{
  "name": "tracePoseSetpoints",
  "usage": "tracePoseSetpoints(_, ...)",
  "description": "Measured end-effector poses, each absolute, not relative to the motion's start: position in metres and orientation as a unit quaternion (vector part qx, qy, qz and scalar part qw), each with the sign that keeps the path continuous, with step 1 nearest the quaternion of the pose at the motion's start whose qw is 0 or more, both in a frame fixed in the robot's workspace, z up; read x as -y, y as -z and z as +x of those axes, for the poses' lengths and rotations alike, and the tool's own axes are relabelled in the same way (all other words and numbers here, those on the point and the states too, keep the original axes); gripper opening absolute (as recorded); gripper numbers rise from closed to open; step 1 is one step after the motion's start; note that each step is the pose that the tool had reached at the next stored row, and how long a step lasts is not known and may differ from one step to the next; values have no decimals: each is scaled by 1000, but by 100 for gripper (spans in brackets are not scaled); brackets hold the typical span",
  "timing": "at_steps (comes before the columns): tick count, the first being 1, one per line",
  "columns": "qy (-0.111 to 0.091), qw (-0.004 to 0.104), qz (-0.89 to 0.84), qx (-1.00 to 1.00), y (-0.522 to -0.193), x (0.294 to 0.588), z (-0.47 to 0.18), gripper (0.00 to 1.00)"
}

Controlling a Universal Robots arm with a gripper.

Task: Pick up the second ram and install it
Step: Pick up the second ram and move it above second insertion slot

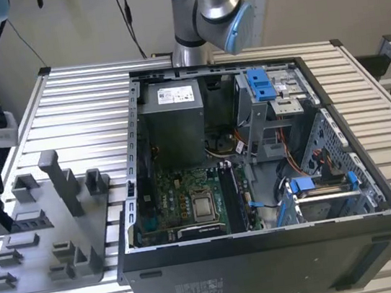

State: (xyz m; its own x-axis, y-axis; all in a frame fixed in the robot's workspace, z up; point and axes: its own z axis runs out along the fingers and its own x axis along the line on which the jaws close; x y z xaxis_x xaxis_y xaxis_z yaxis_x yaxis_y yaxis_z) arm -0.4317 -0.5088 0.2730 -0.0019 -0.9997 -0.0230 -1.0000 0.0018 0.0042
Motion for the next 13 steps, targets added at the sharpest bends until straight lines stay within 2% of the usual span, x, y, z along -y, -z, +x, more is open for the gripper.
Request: tracePoseSetpoints(13, -10, 7, -706, -708, -295, 509, -432, 14)
